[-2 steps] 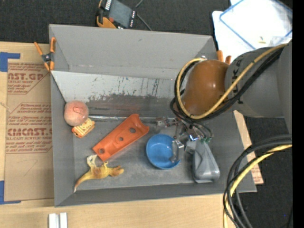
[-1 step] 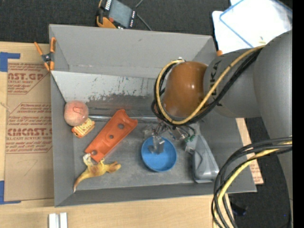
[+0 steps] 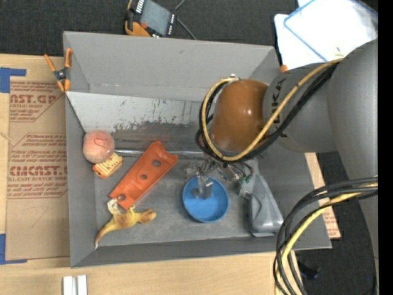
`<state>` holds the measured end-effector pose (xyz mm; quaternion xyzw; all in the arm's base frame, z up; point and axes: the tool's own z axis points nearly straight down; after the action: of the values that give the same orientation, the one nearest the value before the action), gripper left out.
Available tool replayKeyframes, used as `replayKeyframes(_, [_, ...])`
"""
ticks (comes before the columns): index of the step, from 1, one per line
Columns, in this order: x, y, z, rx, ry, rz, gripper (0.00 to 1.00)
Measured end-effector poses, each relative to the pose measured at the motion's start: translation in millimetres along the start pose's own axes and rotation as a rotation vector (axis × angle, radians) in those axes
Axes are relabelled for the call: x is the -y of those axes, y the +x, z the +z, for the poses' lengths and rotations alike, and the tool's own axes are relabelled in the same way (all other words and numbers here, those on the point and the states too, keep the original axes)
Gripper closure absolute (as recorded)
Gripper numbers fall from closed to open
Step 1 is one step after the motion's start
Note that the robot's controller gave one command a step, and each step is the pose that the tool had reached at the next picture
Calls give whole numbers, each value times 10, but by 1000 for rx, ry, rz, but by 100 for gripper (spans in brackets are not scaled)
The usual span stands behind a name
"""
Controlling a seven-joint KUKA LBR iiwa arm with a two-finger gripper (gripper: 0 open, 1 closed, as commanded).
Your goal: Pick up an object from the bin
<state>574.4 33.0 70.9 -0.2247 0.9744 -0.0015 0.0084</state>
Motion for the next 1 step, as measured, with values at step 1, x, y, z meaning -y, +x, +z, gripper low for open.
replayKeyframes(1, [389, -38, 1, 5, 2, -207, 100])
